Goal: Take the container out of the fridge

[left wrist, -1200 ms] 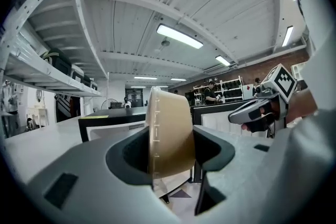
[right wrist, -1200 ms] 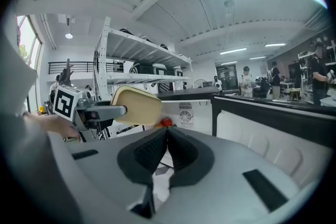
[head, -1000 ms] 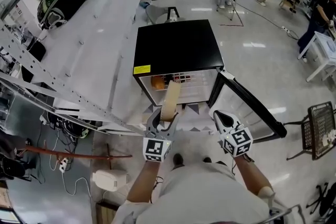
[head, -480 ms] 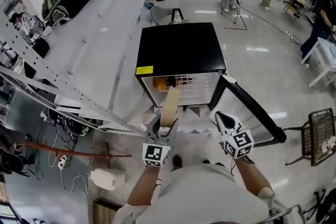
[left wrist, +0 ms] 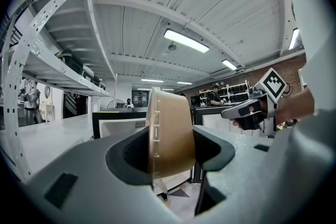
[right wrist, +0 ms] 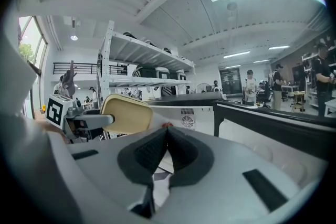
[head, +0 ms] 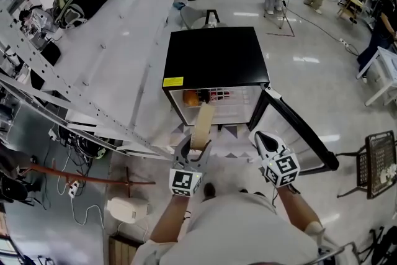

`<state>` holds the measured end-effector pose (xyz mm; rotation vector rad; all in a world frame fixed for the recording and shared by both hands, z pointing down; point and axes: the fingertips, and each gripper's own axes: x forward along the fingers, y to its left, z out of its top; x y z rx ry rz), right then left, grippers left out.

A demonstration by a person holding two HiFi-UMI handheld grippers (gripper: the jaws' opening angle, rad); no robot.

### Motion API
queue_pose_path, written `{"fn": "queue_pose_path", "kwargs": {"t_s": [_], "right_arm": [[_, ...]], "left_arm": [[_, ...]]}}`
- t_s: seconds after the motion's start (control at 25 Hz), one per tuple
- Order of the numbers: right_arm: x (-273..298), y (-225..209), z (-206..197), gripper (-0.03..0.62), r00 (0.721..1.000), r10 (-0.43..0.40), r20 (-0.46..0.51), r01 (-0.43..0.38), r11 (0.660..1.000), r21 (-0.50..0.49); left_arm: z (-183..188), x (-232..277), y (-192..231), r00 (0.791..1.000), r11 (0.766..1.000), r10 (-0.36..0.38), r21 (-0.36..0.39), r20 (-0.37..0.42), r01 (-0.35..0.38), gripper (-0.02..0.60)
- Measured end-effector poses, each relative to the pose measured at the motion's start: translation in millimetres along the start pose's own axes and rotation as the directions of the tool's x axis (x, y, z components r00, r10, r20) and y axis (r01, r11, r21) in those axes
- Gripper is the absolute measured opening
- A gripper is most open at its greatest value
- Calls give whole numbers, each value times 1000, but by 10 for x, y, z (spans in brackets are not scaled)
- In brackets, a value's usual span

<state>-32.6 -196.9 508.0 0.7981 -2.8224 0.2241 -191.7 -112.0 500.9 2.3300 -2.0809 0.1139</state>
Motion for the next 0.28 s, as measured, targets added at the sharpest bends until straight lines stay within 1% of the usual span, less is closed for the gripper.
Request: {"fn": "queue_pose_path", "kwargs": {"t_s": [0.28], "right_arm": [[32,2,-56,8,1000,-1,-6,1,1000,3]], "left_arm": [[31,9,7,1000,1000,2,-11,20,-2,221]]}}
